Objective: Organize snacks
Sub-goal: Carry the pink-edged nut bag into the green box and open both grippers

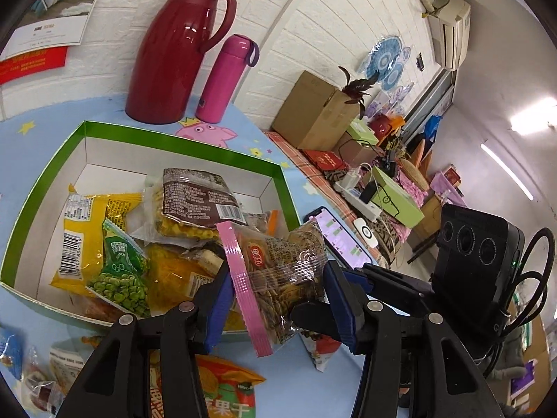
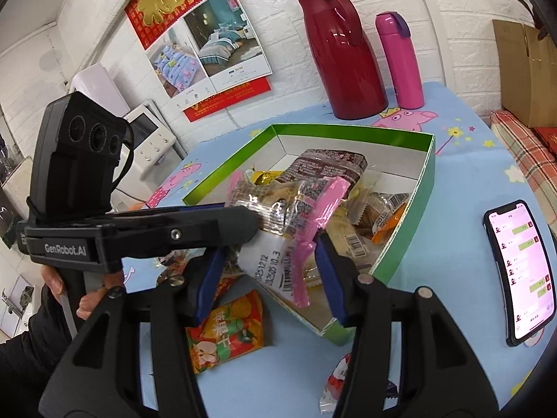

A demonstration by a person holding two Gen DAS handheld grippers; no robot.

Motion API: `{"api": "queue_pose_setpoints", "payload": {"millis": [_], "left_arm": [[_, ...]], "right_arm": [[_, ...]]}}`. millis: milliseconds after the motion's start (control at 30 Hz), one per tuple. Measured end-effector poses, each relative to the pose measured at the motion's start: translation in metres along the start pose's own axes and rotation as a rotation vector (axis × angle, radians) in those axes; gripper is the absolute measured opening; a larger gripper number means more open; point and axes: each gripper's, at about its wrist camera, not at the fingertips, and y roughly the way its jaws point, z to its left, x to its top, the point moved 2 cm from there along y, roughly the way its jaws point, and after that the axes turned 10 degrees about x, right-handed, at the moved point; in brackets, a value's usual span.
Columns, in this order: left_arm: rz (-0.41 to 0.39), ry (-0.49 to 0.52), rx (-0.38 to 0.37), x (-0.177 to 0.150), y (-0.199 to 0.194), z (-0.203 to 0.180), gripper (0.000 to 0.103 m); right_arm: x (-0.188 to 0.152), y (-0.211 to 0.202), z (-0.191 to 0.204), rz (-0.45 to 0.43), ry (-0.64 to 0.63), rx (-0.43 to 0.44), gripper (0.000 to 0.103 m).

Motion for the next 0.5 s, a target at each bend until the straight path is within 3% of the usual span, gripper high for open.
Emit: {"api": "queue_pose_setpoints", "payload": {"millis": [100,133,300,500], "left_arm": [[-0.046,-0.029,0.083,-0.005,-0.007,0.006,0.090],[-0.068,-0.039,0.104,-0.006,-0.011,0.008,0.094],[-0.108,-0.042,0.187,-0.012,-0.031,0.013,0.098],[-0.121,-0.045,0.223,-0.025,-0.060,0.006,0.098]], "right_arm": [[-0.001,-0.004,-0.003,-0.027,0.005,-0.003,0.074],[-0.001,-0.006,-0.002,-0.041,-0.003,-0.013,0.075],[-0.003,-0.020,0.007,-0.085,-0.025,-0.032,0.081],[-0.005,-0.033,0.027,-0.093,-0.031,-0.023,0.081]]}}
